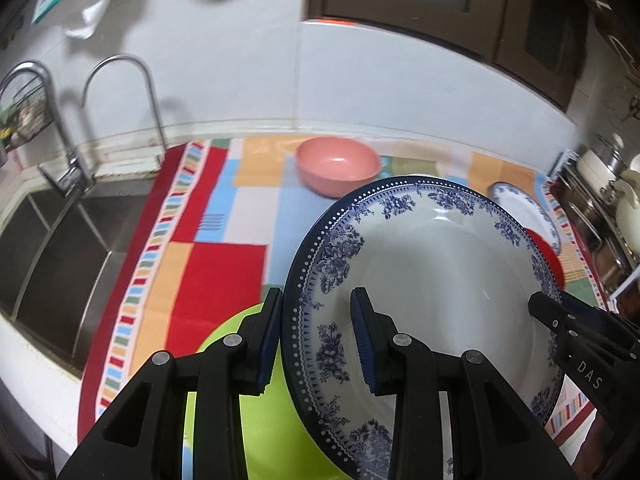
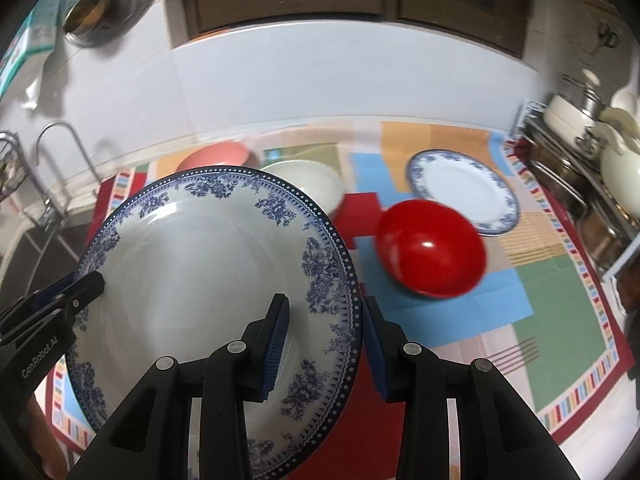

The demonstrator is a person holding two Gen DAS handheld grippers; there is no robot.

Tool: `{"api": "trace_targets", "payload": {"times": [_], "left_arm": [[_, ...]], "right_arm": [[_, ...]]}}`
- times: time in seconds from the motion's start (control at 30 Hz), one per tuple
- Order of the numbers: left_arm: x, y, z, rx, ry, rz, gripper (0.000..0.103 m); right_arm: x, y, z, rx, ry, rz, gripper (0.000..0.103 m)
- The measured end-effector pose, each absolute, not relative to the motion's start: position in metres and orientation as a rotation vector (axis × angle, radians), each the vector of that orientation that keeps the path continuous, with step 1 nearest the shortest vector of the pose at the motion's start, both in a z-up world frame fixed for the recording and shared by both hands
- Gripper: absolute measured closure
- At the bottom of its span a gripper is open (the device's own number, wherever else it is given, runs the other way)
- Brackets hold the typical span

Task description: Organize plates and bowls

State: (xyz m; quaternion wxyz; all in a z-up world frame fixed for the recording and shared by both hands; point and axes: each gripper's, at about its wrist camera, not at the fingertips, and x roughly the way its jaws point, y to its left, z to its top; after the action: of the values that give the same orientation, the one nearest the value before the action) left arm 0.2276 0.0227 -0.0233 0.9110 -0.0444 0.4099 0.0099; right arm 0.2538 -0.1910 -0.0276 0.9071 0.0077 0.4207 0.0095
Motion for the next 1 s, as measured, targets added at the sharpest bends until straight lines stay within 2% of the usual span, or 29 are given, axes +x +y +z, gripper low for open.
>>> {"api": "trace_targets", "payload": {"times": [0.4,1.0], "left_arm": [[0.208,0.075,-0.053,-0.13,0.921,0.148,0.069],[0.192,0.102,-0.098,-0.155,1.049,0.222,0.069]], "right_arm": [[0.26,-0.133,-0.05,-0.055,0.941,0.151,0.065],[0.263,-0.095,-0.102,-0.108,1.088,0.243,0.065]]}}
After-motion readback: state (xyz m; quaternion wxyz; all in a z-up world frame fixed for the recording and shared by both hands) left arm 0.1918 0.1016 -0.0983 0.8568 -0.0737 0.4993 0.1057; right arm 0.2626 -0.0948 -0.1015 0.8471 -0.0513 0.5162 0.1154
